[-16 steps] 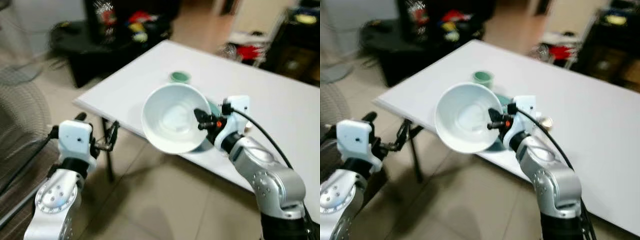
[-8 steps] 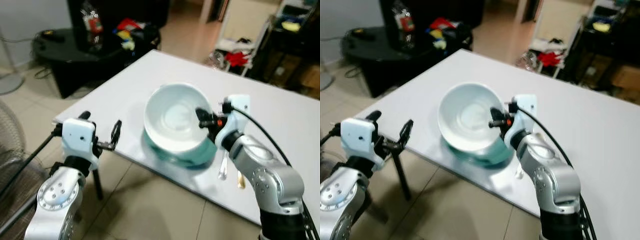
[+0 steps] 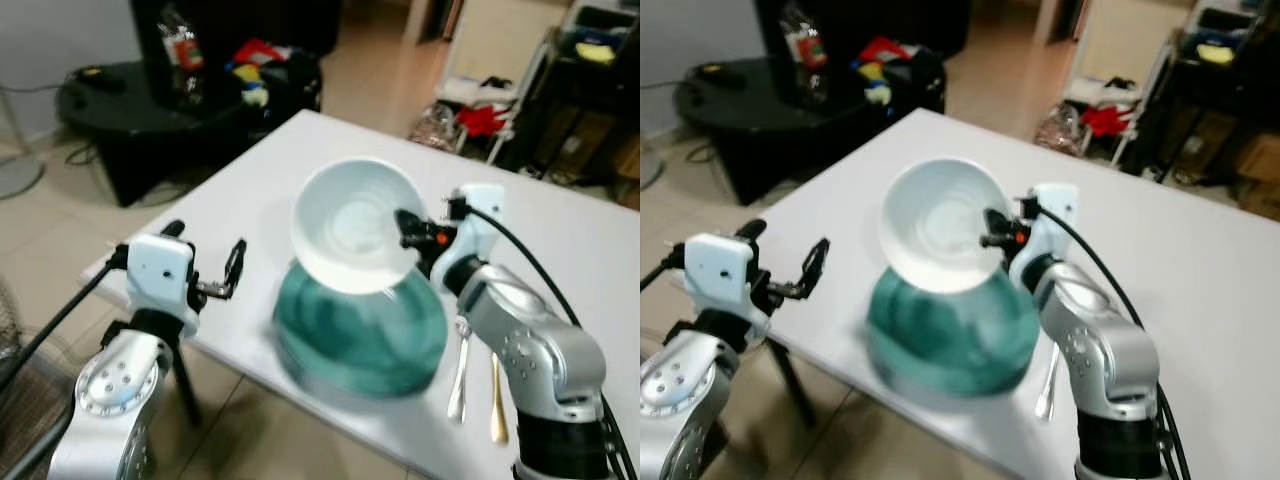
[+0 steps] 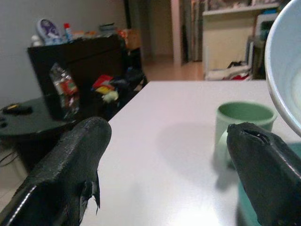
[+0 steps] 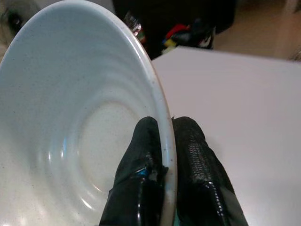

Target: Setting the table

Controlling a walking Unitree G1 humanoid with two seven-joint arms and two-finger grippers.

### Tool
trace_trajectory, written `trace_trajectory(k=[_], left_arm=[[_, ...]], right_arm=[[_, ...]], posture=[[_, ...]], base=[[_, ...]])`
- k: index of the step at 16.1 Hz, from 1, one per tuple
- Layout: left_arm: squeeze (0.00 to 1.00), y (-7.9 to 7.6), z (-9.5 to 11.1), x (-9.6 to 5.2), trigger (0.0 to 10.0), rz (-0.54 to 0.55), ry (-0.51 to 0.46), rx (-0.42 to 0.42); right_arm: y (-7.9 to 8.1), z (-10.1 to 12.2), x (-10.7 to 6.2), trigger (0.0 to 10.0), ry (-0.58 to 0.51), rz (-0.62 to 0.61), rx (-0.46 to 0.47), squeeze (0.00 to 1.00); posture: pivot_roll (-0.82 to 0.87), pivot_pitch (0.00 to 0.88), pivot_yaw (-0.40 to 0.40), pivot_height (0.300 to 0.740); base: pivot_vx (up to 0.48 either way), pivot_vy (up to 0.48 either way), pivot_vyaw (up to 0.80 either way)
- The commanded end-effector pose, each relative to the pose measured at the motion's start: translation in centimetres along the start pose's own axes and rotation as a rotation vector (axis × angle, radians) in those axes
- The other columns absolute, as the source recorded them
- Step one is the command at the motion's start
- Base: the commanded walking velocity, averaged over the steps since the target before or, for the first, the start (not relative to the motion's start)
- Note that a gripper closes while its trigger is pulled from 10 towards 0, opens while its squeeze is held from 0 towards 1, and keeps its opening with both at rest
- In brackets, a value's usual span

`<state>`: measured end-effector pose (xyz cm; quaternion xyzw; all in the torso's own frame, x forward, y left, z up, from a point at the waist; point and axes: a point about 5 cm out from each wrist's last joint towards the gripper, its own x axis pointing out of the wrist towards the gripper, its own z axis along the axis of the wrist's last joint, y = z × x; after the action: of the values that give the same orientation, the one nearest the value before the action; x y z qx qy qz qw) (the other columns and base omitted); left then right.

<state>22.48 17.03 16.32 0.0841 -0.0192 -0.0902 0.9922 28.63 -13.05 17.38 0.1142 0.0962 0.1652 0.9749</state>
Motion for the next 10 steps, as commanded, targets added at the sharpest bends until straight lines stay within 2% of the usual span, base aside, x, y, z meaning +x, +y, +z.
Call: trace_trajectory(k=[1,7,8,10], left_arm=[[0.0,-0.6,0.2,0.3,10.0,-0.028,-0.011,-0.006],[0.0,-0.7,0.2,0.3,10.0,-0.058,0.013,0.02],[0.0,-0.9,0.1,0.4,10.0,-0.11,0.035,0.025],[0.0,-1.5,1.0,0.7,10.0,-0.242,0.015,0.028]], right_arm=[[-1.4,0.9,-0.4,10.0,-0.034,-0.062,0.002,0.0],[-2.2,1.8,0.5,10.0,0.017,-0.081,0.049,0.0],[-2.6,2.3,0.9,10.0,0.035,-0.077,0.049,0.0],[-4.2,2.9,2.5,10.0,0.135,-0.128,0.019,0.0]], posture=[[0.06,0.0,-0.045,0.74],[0.07,0.0,-0.045,0.74],[0.07,0.0,-0.044,0.74],[0.06,0.0,-0.038,0.74]], base=[[0.386,0.0,0.0],[0.371,0.0,0.0],[0.0,0.0,0.0],[0.0,0.0,0.0]])
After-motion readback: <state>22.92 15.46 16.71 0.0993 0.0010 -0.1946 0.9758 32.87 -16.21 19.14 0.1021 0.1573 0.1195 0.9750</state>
